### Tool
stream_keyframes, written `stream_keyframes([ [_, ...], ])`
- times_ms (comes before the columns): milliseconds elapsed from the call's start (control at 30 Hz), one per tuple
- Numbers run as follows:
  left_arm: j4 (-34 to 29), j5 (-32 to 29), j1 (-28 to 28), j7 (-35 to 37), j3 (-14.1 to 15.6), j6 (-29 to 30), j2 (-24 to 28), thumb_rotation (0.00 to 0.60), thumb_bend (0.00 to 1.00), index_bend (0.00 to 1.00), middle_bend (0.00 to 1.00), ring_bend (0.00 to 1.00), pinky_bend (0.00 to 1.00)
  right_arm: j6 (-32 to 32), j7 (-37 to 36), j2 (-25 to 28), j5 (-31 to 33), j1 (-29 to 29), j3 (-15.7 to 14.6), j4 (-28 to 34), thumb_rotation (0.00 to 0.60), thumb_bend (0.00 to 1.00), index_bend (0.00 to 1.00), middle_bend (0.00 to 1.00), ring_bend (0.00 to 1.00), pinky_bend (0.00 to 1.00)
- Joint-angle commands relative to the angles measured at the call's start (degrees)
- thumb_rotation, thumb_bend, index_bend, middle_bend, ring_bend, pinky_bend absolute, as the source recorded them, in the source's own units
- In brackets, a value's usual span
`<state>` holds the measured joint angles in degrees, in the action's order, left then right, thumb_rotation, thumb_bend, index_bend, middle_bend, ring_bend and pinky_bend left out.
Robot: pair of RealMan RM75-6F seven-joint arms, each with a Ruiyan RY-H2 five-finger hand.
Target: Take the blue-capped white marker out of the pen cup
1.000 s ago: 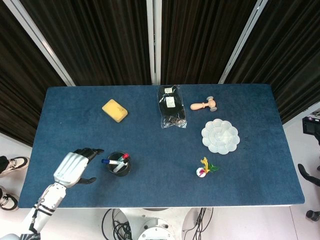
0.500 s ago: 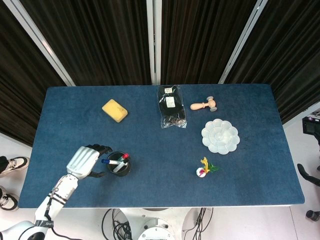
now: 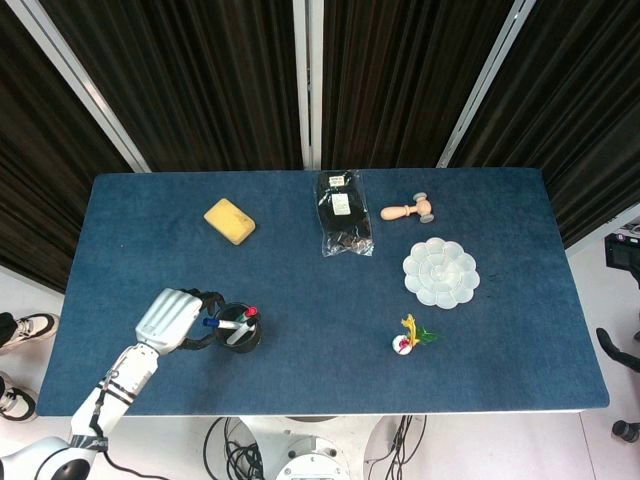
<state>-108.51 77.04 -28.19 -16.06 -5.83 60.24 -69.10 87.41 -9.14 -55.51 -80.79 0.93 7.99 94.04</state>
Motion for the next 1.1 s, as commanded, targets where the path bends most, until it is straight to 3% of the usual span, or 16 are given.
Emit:
stream_keyframes([
  [33, 1.04, -0.03, -0.2, -1.14, 0.19, 0.57, -0.76, 0.6, 0.22, 0.4, 0.48, 0.48, 0.59, 0.06, 0.06, 0.03, 0.02, -0.03, 0.0, 0.05, 0.6, 0.2, 0.0, 0.0, 0.0, 0.0],
  [1100, 2.1, -4.38, -2.33, -3.33, 0.77, 0.28, -2.22, 0.6, 0.26, 0.51, 0.52, 0.49, 0.59, -0.95, -0.62, 0.08, 0.98, -0.01, -0.13, -0.91, 0.6, 0.2, 0.0, 0.0, 0.0, 0.0],
])
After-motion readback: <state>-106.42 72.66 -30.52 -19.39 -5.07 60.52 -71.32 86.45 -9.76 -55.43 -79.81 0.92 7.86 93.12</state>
